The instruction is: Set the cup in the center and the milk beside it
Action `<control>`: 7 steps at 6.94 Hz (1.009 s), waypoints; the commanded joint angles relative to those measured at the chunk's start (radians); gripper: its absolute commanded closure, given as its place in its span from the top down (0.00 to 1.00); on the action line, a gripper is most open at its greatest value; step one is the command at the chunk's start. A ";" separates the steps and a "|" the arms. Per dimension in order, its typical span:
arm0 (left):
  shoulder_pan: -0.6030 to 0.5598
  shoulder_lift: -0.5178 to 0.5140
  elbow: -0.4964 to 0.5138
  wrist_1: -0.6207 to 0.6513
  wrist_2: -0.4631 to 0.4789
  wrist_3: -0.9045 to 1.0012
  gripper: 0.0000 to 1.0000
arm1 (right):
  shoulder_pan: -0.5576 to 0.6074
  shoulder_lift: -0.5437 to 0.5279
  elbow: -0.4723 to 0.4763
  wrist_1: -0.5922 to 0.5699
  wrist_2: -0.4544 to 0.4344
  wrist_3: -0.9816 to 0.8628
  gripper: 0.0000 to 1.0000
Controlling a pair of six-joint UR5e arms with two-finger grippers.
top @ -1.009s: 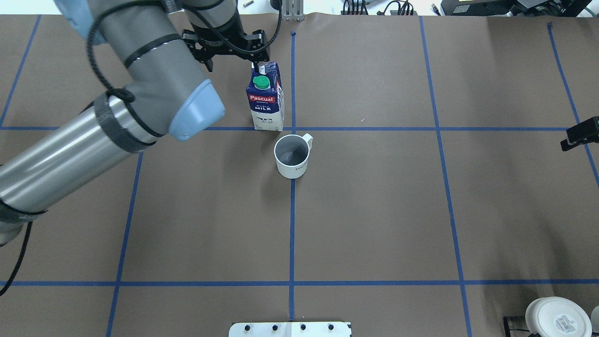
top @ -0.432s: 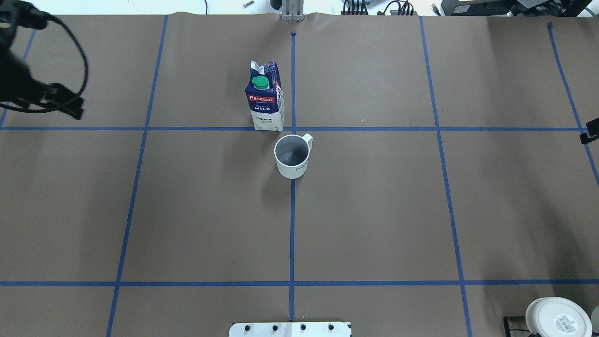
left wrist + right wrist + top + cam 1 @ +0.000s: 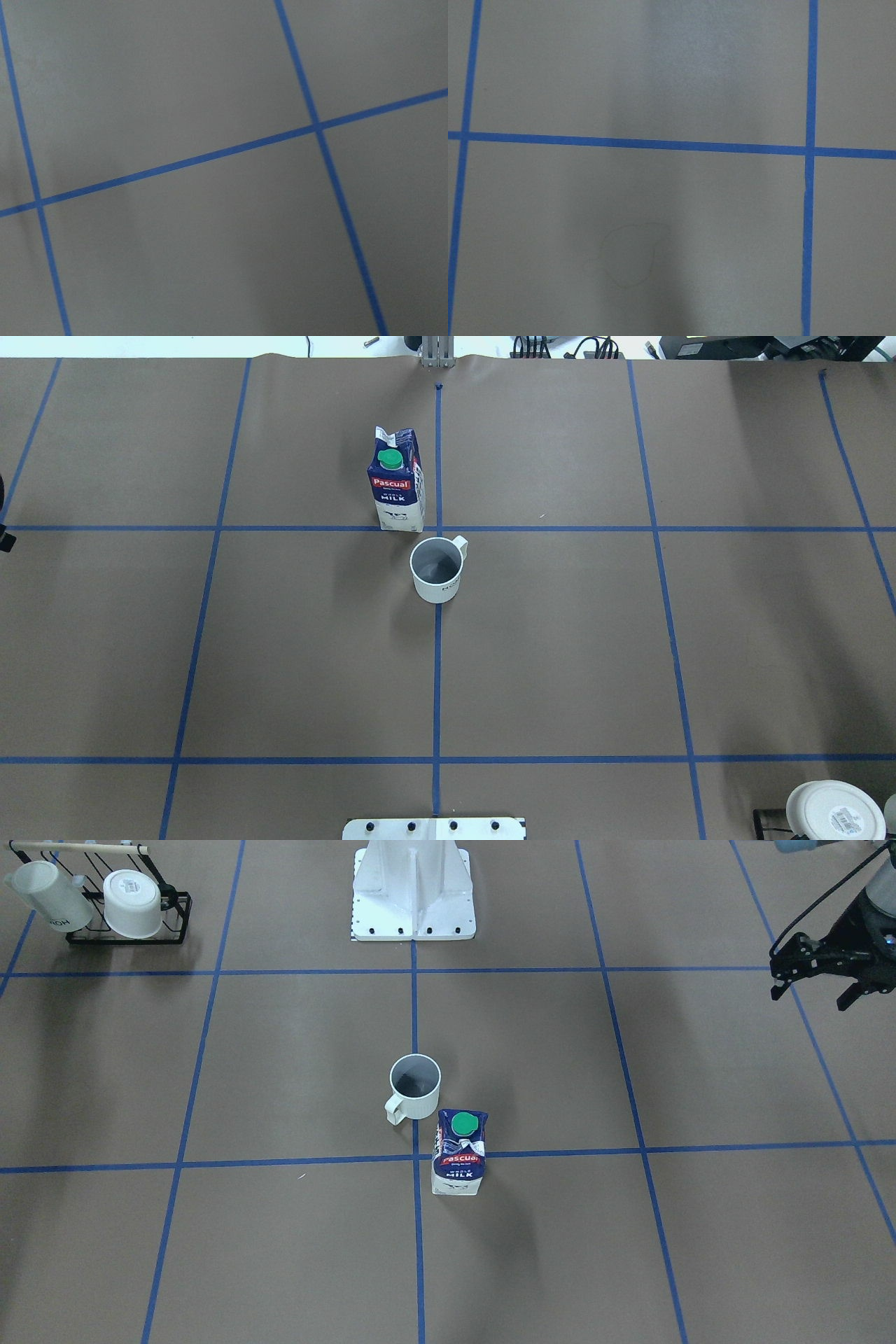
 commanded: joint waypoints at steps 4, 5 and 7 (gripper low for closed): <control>-0.009 0.055 0.071 -0.155 -0.049 -0.157 0.98 | 0.033 -0.033 0.041 -0.001 0.018 -0.002 1.00; -0.009 0.055 0.070 -0.154 -0.049 -0.157 0.98 | 0.013 -0.032 0.041 0.002 0.009 -0.002 1.00; -0.012 0.058 0.071 -0.151 -0.046 -0.157 0.98 | -0.088 -0.016 0.059 -0.003 -0.068 0.020 1.00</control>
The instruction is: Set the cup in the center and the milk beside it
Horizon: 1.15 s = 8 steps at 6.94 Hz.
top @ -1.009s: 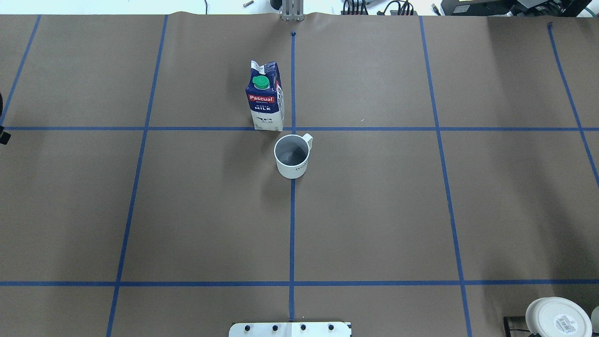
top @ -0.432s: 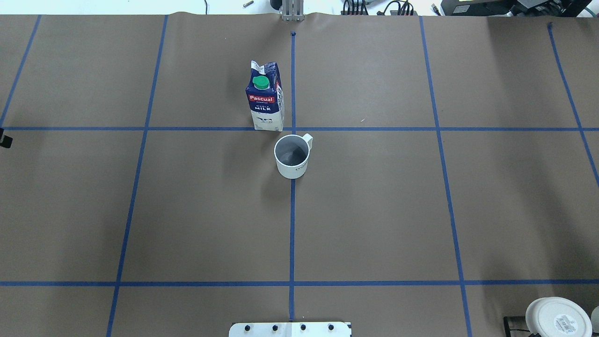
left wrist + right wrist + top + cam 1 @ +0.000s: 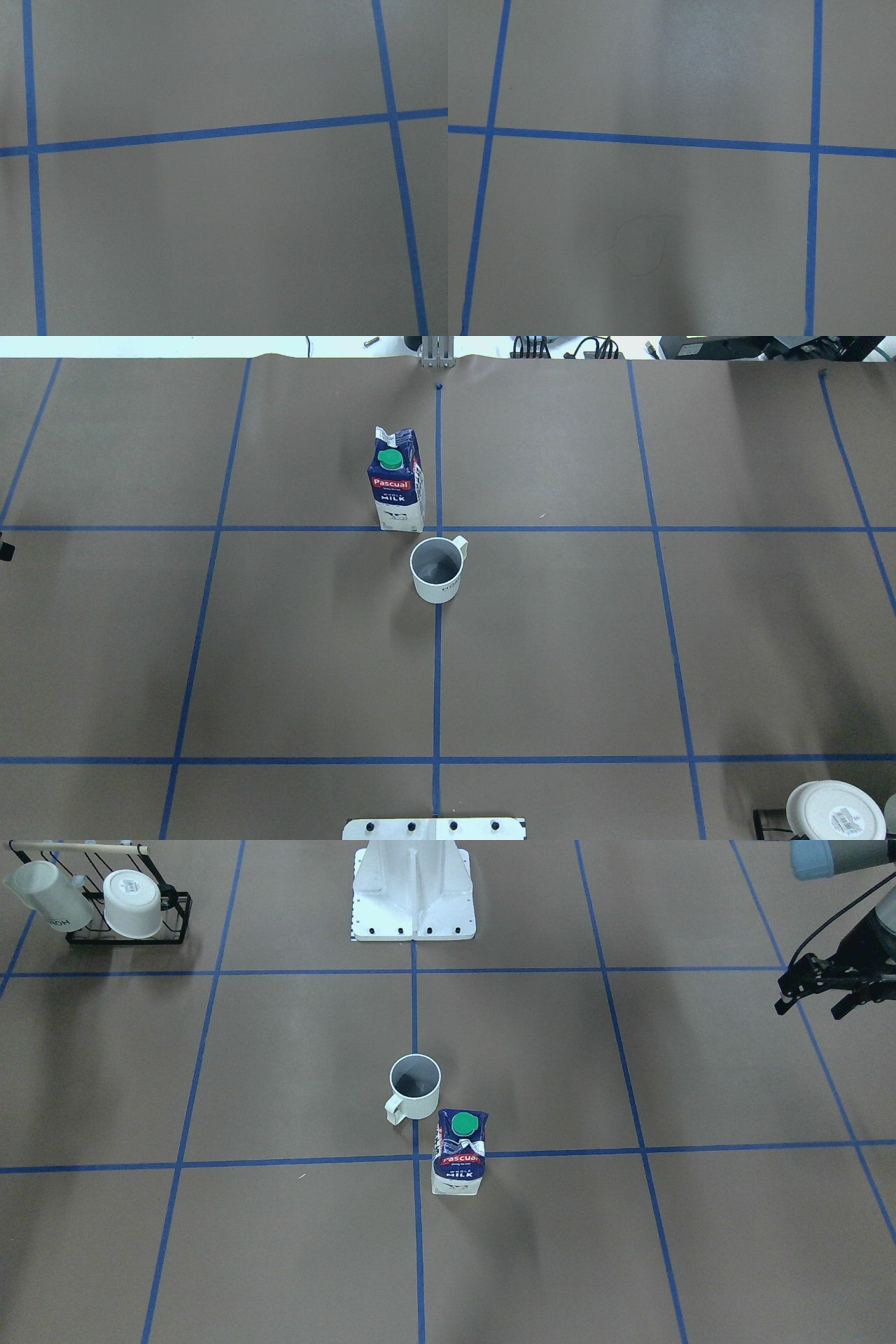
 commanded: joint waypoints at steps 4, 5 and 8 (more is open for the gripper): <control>-0.036 0.066 -0.006 0.003 0.014 0.308 0.98 | -0.059 0.004 0.007 -0.003 -0.031 0.018 1.00; -0.051 0.074 -0.003 0.004 0.012 0.316 0.98 | -0.061 0.004 0.005 -0.004 -0.031 0.018 1.00; -0.047 0.068 0.025 0.003 0.005 0.270 0.98 | -0.061 0.002 0.009 -0.003 -0.026 0.019 1.00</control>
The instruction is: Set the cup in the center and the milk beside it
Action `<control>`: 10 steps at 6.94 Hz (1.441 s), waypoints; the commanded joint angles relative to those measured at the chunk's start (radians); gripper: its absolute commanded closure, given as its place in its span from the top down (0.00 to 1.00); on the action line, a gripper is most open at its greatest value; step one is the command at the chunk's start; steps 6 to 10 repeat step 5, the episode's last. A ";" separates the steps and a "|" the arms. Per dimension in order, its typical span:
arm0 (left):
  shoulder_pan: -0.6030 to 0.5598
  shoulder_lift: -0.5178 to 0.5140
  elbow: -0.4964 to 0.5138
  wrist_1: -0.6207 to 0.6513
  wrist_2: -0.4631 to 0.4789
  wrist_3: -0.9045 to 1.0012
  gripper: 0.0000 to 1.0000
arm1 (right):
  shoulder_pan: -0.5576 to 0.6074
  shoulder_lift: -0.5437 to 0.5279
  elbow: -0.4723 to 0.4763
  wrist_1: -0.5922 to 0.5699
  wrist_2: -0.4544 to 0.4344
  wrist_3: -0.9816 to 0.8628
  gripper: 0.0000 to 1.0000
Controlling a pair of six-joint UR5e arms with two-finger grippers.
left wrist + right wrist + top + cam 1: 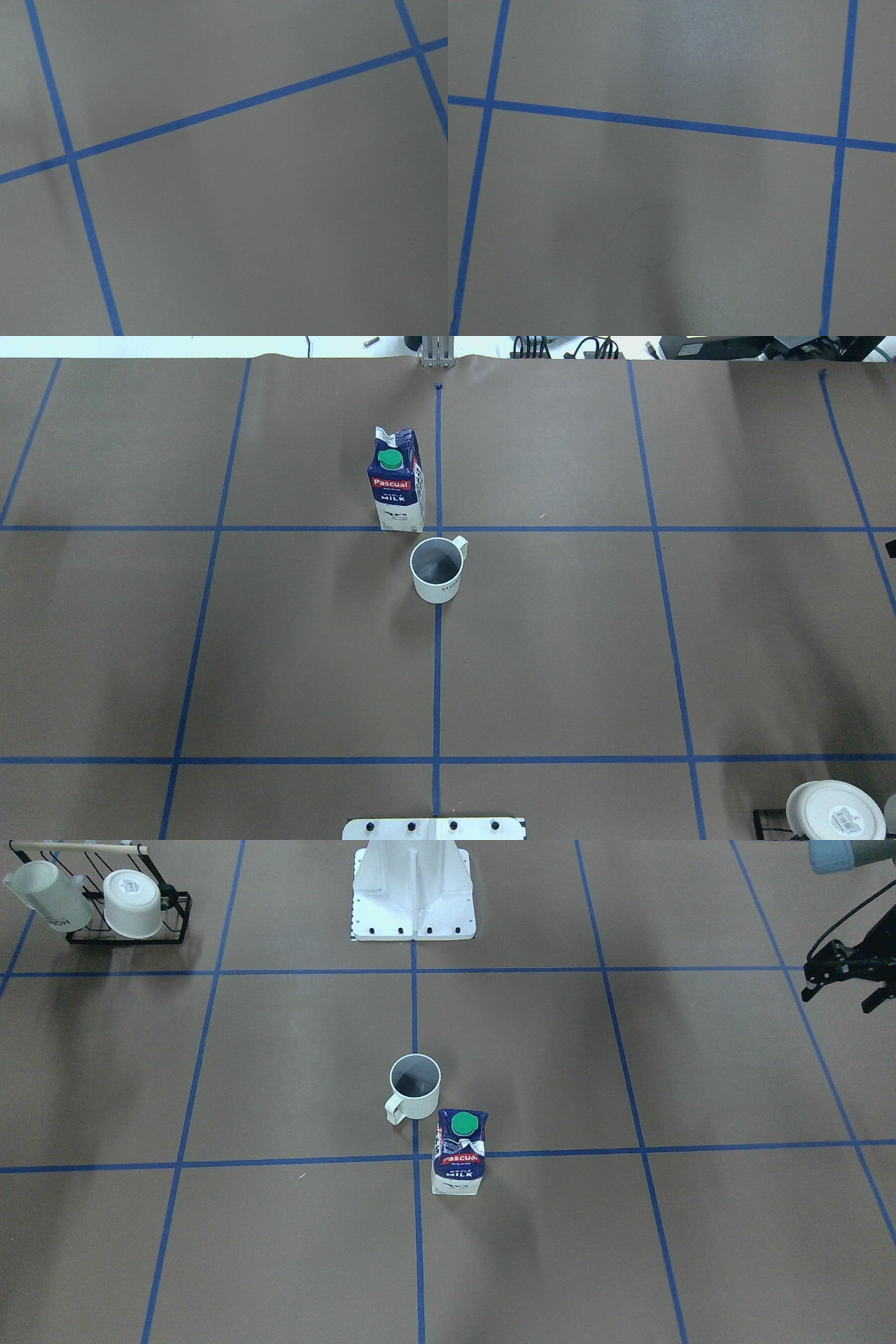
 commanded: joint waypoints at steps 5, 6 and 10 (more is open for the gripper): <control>0.002 -0.008 0.011 -0.001 -0.006 -0.026 0.98 | -0.011 0.000 0.003 0.001 0.003 0.001 1.00; 0.002 -0.008 0.011 -0.001 -0.006 -0.026 0.98 | -0.011 0.000 0.003 0.001 0.003 0.001 1.00; 0.002 -0.008 0.011 -0.001 -0.006 -0.026 0.98 | -0.011 0.000 0.003 0.001 0.003 0.001 1.00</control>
